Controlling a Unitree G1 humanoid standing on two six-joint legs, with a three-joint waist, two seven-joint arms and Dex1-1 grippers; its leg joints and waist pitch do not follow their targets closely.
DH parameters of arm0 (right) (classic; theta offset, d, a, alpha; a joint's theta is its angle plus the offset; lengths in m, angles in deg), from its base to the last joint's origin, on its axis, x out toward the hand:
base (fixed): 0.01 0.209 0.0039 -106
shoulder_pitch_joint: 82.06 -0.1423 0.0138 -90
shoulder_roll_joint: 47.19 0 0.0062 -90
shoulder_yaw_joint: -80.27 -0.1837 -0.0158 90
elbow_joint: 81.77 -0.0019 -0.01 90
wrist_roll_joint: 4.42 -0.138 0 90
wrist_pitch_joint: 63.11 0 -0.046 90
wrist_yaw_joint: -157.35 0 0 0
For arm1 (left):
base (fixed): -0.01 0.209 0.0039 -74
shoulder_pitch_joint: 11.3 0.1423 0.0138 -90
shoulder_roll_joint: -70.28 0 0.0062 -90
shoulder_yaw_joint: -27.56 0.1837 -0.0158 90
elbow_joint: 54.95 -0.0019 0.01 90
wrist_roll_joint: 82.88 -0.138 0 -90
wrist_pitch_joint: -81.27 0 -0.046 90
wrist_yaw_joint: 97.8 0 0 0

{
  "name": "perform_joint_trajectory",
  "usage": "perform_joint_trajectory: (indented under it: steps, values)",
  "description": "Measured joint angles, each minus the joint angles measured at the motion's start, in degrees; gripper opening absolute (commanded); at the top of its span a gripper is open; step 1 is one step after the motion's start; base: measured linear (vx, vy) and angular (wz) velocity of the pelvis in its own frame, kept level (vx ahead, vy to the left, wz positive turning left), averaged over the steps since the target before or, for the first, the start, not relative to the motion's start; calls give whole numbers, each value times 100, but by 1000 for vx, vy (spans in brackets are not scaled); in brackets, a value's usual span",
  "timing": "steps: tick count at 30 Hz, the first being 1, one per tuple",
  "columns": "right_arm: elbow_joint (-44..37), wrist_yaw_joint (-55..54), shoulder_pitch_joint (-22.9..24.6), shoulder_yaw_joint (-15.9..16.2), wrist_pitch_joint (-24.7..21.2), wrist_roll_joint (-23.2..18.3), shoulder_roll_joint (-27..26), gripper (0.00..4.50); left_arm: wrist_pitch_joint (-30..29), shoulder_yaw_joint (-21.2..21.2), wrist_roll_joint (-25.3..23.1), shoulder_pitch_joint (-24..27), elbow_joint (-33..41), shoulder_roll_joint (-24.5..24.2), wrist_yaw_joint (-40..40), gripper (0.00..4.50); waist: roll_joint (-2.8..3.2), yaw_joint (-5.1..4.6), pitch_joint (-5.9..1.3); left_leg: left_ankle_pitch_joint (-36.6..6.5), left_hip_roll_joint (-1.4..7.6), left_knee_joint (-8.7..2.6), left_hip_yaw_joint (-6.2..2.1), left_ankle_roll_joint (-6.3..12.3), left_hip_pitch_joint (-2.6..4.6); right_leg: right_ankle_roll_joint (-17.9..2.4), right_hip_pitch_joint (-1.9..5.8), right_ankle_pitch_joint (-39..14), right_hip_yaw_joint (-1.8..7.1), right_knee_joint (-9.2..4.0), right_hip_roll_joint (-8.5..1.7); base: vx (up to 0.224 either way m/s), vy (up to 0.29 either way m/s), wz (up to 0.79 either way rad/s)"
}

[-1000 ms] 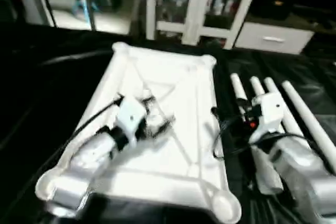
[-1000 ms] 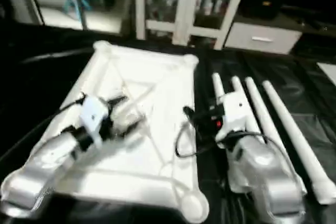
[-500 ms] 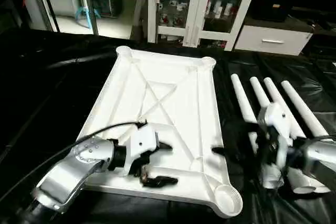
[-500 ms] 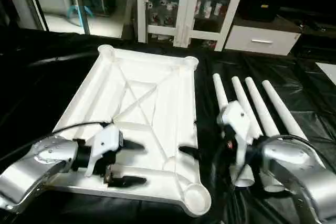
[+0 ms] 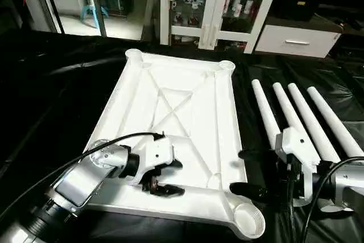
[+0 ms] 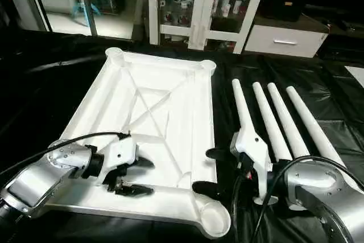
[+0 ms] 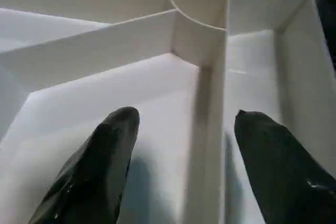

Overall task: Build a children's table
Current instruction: Move to table

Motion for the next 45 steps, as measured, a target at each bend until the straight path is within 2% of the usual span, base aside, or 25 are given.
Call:
perform_joint_trajectory:
  steps: [1,4,6,9,12,14,18,21,23,26,28,32,33,39,45]
  values:
    - [0,0,0,1,0,0,13,420,-2,3,0,0,0,4,-2,296,4,-1,0,0,0,0,4,0,1,0,0,0,0,0,-2,0,0,0]
    - [0,0,4,1,0,0,52,420,-18,13,4,-11,1,3,-65,288,5,-1,-1,0,0,0,6,0,3,0,4,0,0,1,-3,0,0,0]
    - [0,0,6,4,1,5,68,420,1,51,-7,-37,1,2,-125,256,5,1,-1,0,0,0,10,0,1,0,3,0,1,0,-5,0,0,0]
    - [0,-3,5,13,4,19,77,420,106,133,-123,-122,-77,27,-105,247,5,3,-1,0,0,0,11,1,1,0,3,0,0,0,-5,0,0,0]
    - [0,-29,6,82,14,103,77,420,131,151,-222,-140,-99,47,-117,211,11,4,-4,1,0,0,11,1,2,1,4,0,0,0,-7,0,0,0]
    - [0,-44,21,135,23,171,78,420,137,172,-285,-155,-103,59,-105,203,15,4,-6,0,0,0,12,0,3,1,4,0,0,1,-8,0,0,0]
    - [0,-69,54,145,40,200,84,420,171,194,-373,-174,-162,123,-45,165,38,12,-20,1,0,0,19,0,4,2,7,1,-1,2,-15,0,0,0]
    - [0,-114,57,193,79,225,83,420,229,238,-465,-175,-178,136,-23,157,64,12,-36,1,0,0,23,1,6,3,10,2,-1,2,-18,0,0,0]
    - [0,-132,58,217,81,241,81,420,249,250,-493,-175,-189,136,-9,124,77,11,-44,0,0,0,23,0,6,5,10,4,-1,3,-18,0,0,0]
    - [0,-141,64,220,81,241,72,420,257,297,-505,-175,-186,129,-36,116,88,10,-51,1,-1,0,23,1,6,6,10,4,-1,3,-18,0,0,0]
    - [0,-141,85,221,81,241,71,420,243,312,-548,-174,-150,100,-98,82,89,8,-54,1,-1,0,23,1,4,7,10,4,-1,3,-18,0,0,0]
    - [0,-135,154,221,77,188,67,420,219,358,-576,-174,-84,41,-233,58,102,-8,-62,0,-2,0,24,2,-9,19,9,-5,1,0,-18,0,0,0]
    - [0,-126,154,221,74,167,68,420,232,361,-586,-174,-80,43,-243,38,103,-6,-63,0,-2,-1,24,4,-8,20,8,-7,1,-1,-18,0,0,0]
    - [-79,82,231,279,85,136,197,420,303,440,-724,-176,-109,122,-148,3,91,3,-70,-1,-2,0,26,6,-7,20,10,-8,1,-2,-20,0,0,0]
    - [-8,-40,146,322,209,245,102,420,294,333,-799,-185,-311,220,191,3,88,-36,-74,-2,-2,-7,28,4,21,43,24,-9,2,1,-21,0,0,0]
